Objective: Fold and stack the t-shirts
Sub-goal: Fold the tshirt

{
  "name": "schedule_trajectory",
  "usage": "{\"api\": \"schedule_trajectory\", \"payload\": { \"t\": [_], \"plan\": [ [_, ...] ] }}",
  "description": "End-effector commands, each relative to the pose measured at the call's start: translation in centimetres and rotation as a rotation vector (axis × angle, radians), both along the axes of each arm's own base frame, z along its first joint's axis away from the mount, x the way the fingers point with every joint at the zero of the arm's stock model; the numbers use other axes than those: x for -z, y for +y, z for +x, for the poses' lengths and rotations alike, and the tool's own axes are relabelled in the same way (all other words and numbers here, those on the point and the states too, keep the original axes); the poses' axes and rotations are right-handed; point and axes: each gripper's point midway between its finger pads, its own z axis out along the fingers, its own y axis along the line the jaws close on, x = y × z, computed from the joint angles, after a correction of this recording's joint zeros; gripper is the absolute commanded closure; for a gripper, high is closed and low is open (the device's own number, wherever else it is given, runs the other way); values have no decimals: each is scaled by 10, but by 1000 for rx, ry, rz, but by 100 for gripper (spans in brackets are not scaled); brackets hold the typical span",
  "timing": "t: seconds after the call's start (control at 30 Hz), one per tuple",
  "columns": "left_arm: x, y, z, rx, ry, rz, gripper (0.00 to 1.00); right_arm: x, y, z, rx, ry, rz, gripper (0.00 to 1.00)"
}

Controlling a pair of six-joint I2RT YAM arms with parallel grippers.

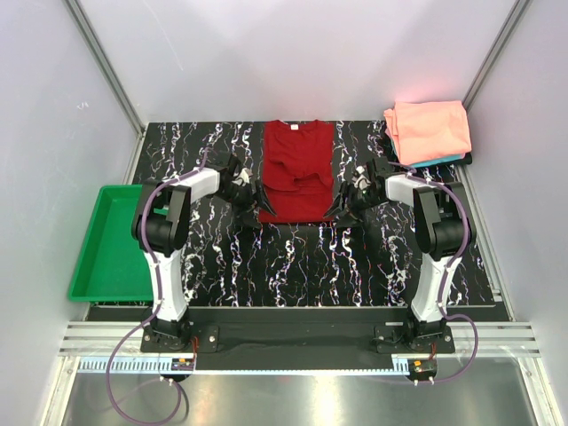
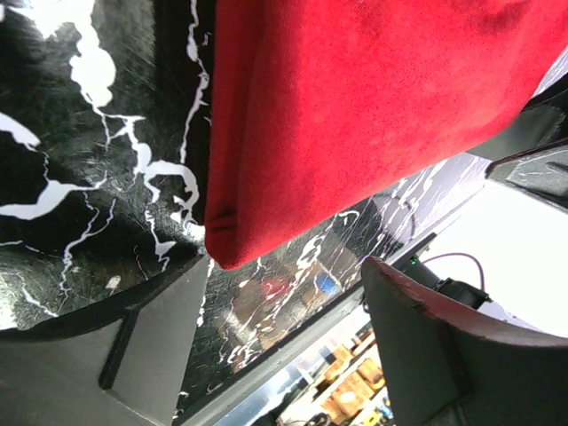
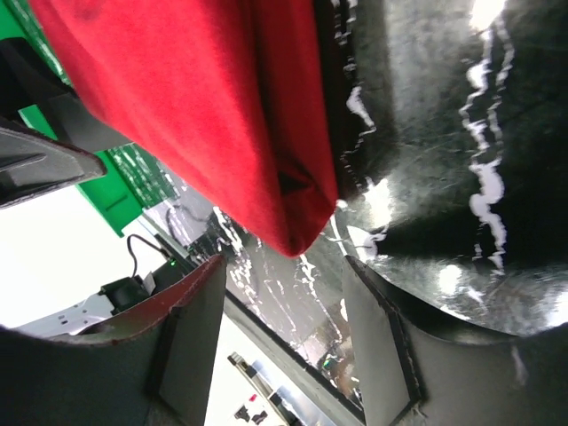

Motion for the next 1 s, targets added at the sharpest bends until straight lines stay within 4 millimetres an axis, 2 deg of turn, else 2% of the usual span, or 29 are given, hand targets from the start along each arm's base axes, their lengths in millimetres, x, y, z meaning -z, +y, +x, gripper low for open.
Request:
{"api": "schedule_trajectory", "payload": {
  "t": [0.0,0.2,0.37,0.5,0.6,0.63,0.67,0.7,0.73,0.77,0.9,0.97],
  "plan": [
    [24,3,2,-13,21,49,24,11,2,4,5,-7,-34,40],
    [31,2,5,-24,33,56,28,24,0,16,15,-4,-60,42],
    [36,2,8,-22,34,62,30,28,1,27,18,-14,-65,44],
    [40,2,7,-19,42,58,34,29,1,27,15,-15,-71,48],
    [45,1,8,-20,46,55,44,32,0,22,12,-6,-74,57],
    [46,2,8,-32,52,62,51,33,-1,20,14,-1,-76,60],
    [49,3,7,-39,63,71,53,33,-1,19,14,-1,-72,64],
    [50,2,8,-43,65,71,53,34,-1,18,13,1,-70,71],
    [49,1,8,-48,71,63,56,33,-1,17,14,0,-68,73],
    [49,1,8,-51,70,62,70,31,0,18,11,-5,-61,76],
    [37,-5,14,-51,39,21,91,19,2,25,9,-42,-51,87],
    [26,-7,16,-44,12,6,97,7,2,31,10,-74,-49,91]
  ]
}}
